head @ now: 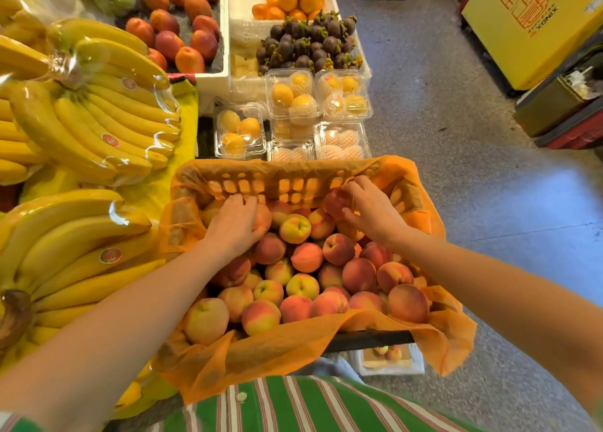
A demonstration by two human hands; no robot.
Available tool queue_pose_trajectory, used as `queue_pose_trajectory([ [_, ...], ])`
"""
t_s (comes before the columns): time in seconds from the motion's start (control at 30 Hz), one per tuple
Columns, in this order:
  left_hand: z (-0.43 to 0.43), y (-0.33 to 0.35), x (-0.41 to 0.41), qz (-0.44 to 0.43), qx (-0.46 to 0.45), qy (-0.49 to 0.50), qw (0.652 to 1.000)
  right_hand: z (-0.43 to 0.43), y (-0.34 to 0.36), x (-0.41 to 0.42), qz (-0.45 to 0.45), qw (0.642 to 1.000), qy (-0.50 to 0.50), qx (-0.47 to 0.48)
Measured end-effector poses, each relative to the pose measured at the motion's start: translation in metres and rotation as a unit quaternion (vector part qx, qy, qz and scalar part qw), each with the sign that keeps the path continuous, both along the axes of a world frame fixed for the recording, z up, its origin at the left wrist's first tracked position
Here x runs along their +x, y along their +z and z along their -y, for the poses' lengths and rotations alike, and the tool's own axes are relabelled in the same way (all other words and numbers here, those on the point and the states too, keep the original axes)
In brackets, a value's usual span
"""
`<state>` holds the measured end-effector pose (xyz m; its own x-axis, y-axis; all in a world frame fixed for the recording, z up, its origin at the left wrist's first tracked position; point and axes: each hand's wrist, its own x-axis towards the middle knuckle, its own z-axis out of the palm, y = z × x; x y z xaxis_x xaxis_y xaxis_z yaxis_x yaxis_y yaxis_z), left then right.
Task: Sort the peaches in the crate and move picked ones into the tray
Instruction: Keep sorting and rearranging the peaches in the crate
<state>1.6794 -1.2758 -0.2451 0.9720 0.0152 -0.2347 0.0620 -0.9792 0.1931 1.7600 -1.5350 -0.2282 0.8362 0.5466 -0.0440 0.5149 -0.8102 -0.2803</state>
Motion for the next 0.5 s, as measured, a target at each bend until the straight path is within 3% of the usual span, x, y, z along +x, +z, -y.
queue_pose_trajectory([
  [0.13,-0.001,0.004,-0.002,0.036,0.044,-0.035,0.998,0.001,0.005,-0.002,0.011,0.999,0.038,0.009],
  [0.27,0.009,0.016,-0.011,0.089,-0.077,-0.180,0.977,-0.003,0.021,-0.018,-0.062,0.981,0.174,0.060],
  [0.37,0.029,0.022,-0.024,-0.071,-0.173,-0.272,0.944,-0.005,0.032,-0.037,-0.220,0.952,0.213,-0.010],
  [0.43,0.042,0.019,-0.032,-0.186,-0.151,-0.301,0.923,-0.007,0.033,-0.051,-0.331,0.911,0.229,-0.087],
  [0.5,0.045,0.014,-0.037,-0.242,-0.114,-0.324,0.907,-0.010,0.028,-0.063,-0.375,0.880,0.249,-0.154],
])
